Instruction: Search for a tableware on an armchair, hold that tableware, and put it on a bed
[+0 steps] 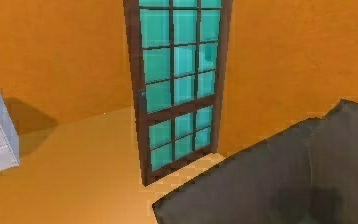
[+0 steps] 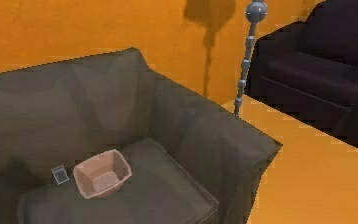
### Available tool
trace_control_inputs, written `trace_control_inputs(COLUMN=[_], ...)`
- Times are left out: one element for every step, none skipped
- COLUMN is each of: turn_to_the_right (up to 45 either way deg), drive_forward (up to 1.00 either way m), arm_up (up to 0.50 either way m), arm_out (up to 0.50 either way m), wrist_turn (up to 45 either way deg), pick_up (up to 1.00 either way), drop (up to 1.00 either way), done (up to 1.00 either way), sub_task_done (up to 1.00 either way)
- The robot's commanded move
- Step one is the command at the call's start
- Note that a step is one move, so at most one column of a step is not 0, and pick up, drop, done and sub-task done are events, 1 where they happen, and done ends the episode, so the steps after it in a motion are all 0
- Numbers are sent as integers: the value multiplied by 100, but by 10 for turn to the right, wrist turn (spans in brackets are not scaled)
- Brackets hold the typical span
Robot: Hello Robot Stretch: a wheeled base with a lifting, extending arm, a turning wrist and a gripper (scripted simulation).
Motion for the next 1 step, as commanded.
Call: trace_control_inputs(turn_to_the_right=[-210], drive_forward=[0], arm_up=[0], arm_out=[0], wrist_turn=[0], pick_up=[0], drop=[0], done=[0], sub_task_done=[0])
